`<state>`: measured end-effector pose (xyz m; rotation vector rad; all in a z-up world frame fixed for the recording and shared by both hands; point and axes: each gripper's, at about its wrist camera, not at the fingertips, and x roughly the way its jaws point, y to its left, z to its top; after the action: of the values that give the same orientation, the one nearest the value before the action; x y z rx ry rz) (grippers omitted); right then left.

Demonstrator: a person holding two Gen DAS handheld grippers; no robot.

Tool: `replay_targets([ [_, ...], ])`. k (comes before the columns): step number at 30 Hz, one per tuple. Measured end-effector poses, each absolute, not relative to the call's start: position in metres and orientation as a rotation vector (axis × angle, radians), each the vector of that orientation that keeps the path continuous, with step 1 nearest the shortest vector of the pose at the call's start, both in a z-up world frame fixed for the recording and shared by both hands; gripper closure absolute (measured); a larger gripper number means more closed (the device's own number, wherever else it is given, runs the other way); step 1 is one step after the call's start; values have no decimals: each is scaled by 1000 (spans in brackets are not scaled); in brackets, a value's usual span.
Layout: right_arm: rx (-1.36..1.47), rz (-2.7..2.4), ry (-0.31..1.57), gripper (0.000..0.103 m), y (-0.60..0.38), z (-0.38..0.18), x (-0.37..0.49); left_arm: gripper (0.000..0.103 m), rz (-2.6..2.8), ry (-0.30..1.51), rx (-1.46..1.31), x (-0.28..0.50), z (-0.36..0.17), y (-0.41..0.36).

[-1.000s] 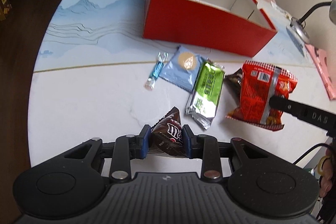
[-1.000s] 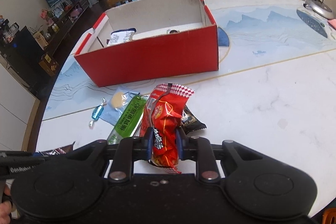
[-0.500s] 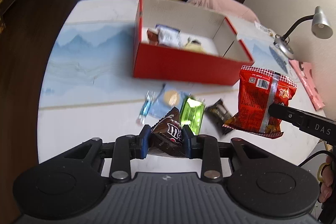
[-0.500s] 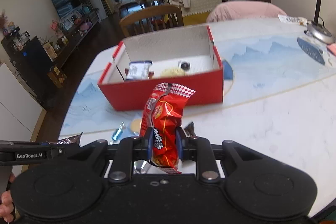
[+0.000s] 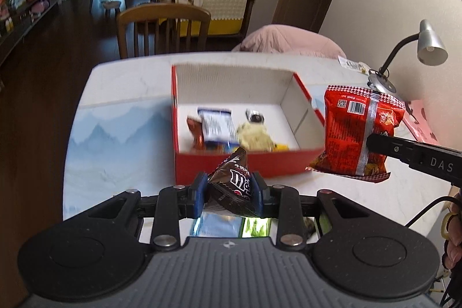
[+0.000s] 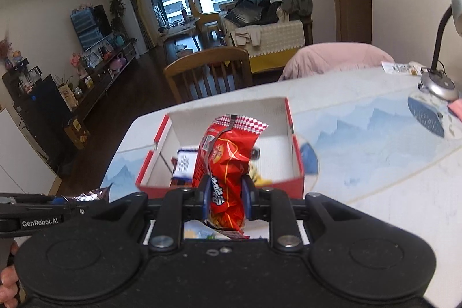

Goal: Organize snacks
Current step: 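Carry both snacks into the red box and open both grippers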

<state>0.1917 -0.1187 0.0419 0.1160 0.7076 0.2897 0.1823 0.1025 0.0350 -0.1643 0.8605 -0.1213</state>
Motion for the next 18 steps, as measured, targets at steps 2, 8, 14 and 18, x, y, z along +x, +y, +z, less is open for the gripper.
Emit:
replay_targets([
  [2,112,298,707,82,-121,42,204,71,-110,855,-155,195,40,101],
  [8,89,322,729,82,-119,37,245,71,-76,873,-133,241,41,96],
  [14,64,334,774,82,-121,23,281,71,-42,905,-98,286,34,88],
  [18,61,334,814,82,-122,9,306,71,-20,936,-73,316,25,83],
])
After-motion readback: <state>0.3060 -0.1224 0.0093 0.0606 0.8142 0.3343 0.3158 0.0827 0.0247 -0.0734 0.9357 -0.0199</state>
